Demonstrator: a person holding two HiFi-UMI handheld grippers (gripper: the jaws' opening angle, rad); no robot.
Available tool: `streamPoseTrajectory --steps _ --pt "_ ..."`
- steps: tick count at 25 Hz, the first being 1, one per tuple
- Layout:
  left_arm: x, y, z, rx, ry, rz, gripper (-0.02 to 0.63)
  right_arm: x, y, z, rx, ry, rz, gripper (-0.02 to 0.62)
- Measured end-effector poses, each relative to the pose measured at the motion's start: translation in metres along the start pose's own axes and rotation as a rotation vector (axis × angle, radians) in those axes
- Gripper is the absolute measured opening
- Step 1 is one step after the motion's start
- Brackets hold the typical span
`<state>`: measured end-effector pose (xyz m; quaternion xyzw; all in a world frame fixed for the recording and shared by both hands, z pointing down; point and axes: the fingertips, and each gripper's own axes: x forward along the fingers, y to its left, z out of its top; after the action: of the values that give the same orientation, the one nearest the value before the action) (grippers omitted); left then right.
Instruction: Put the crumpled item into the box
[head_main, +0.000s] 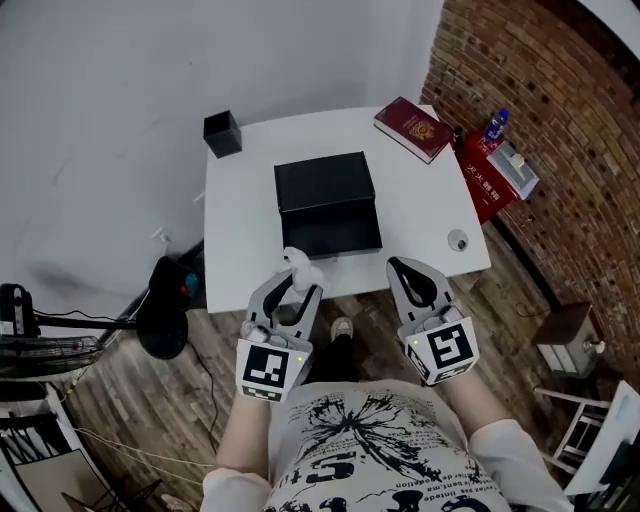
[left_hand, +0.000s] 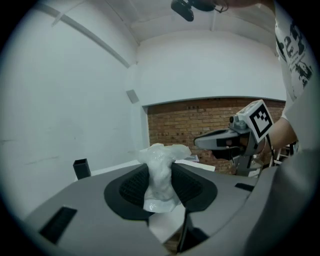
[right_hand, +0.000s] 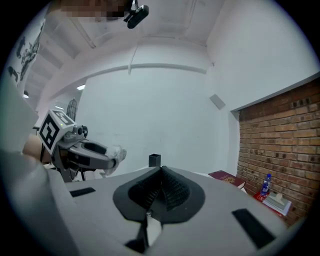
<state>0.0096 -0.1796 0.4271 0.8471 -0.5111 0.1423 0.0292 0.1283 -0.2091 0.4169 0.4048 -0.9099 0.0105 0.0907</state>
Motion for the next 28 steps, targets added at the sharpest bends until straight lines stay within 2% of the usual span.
streamPoseTrajectory --steps 4,8,14,21,25,28 --pt "0.063 0.032 -0.02 0.034 0.086 -0.068 0.152 0.058 -0.032 -0.012 0.047 0.037 -0.014 0.014" --pt "0.12 0.058 -0.049 0.054 0.188 -0.173 0.152 0.107 -0.059 -0.027 0.075 0.083 -0.038 0.014" --pt "0.183 0.073 -0.091 0.073 0.335 -0.31 0.153 0.152 -0.098 -0.04 0.132 0.132 -0.078 0.014" --pt "0.221 0.068 -0.129 0.156 0.503 -0.445 0.155 0.175 -0.122 -0.053 0.179 0.182 -0.091 0.014" --pt "0.237 0.068 -0.148 0.237 0.582 -0.468 0.155 0.181 -0.129 -0.055 0.18 0.195 -0.064 0.014" --pt "0.248 0.065 -0.163 0.258 0.643 -0.491 0.155 0.184 -0.138 -0.058 0.188 0.212 -0.05 0.014"
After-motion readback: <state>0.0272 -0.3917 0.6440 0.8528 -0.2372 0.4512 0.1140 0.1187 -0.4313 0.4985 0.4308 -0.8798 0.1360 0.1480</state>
